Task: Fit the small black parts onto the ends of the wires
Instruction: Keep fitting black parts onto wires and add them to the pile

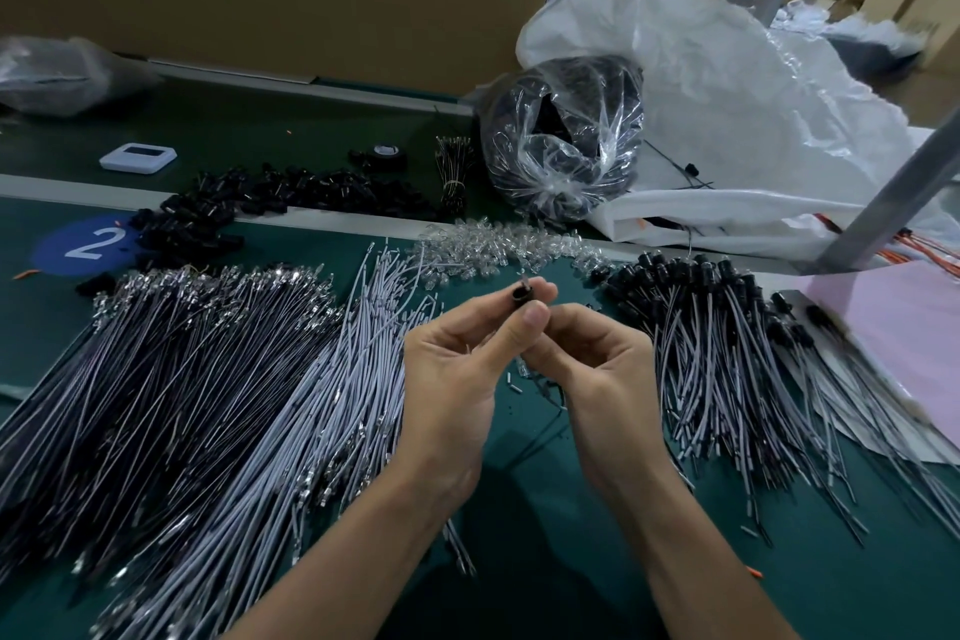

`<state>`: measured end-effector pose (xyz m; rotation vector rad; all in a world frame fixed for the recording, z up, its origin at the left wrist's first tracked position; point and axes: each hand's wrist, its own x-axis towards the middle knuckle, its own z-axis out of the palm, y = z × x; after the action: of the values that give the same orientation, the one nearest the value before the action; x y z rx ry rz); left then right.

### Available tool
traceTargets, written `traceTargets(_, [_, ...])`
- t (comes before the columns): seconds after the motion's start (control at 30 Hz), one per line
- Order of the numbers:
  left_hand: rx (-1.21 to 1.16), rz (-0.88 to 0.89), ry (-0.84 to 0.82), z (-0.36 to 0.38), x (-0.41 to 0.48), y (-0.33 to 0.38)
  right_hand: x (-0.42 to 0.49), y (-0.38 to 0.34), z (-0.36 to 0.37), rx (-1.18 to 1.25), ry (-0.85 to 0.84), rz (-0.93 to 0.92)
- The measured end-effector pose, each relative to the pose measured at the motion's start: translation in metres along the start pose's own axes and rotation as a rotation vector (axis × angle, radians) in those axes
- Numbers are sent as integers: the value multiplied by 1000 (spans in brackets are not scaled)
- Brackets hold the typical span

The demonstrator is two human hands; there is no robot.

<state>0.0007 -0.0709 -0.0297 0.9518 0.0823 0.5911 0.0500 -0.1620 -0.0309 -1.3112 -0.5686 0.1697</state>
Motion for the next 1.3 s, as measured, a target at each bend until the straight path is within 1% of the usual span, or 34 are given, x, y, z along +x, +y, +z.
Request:
traceTargets(0.1, [9, 13, -50, -3, 1, 2, -1, 0, 0, 33, -17, -18])
traceTargets(0.4, [22, 14, -107, -4, 0, 8, -2, -7, -3, -39, -13, -38])
traceTargets(0.47, [41, 33, -102, -3, 0, 8, -2, -7, -4, -35, -7, -47])
traceTargets(0.53, [40, 37, -93, -3, 0, 8, -1, -8, -3, -2, -3, -16])
traceTargets(0.7, [-27, -5, -84, -7, 2, 7, 2, -12, 0, 14, -90, 46])
traceTargets(0.83, [-38, -16, -71, -7, 3, 5, 2, -12, -2, 1, -70, 64])
traceTargets(0.93, [-27, -10, -75, -7, 4, 4, 0, -9, -2, -13, -69, 39])
traceTargets(1.1, [-54, -14, -122, -8, 3, 5, -1, -5, -1, 33, -76, 19])
traceTargets(1.3, [-38, -28, -122, -8, 4, 6, -1, -6, 0, 164, -115, 50])
